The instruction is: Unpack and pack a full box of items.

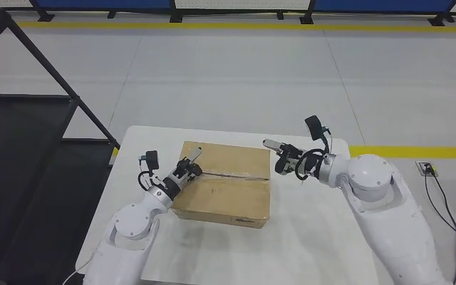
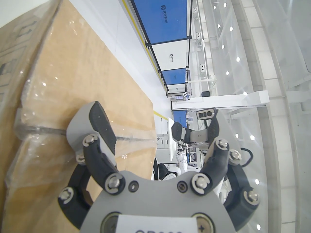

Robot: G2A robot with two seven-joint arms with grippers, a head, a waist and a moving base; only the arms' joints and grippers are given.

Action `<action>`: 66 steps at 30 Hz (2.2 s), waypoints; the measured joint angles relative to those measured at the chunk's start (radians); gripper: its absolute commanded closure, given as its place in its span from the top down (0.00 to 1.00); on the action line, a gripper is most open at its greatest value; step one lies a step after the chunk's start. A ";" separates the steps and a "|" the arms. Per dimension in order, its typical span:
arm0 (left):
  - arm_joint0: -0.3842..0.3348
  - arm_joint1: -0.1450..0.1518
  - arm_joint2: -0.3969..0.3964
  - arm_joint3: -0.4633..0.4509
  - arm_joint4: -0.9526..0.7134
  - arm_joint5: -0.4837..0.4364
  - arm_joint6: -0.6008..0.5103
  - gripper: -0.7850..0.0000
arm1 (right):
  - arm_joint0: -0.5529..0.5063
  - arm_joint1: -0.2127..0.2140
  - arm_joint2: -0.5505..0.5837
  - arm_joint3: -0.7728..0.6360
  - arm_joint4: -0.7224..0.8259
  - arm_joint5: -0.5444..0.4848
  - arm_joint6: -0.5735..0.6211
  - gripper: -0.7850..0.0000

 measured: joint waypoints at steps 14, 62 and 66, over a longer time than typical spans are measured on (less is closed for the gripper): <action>0.007 0.002 -0.002 -0.006 -0.010 -0.005 0.002 1.00 | 0.172 -0.060 -0.246 0.236 0.016 0.019 -0.003 0.00; 0.197 0.037 -0.278 -0.157 -0.198 -0.078 0.055 1.00 | 0.349 -0.235 -0.547 0.528 0.067 -0.066 -0.133 0.00; 0.208 0.039 -0.284 -0.159 -0.207 -0.085 0.049 1.00 | 0.367 -0.269 -0.587 0.559 0.074 -0.074 -0.164 0.00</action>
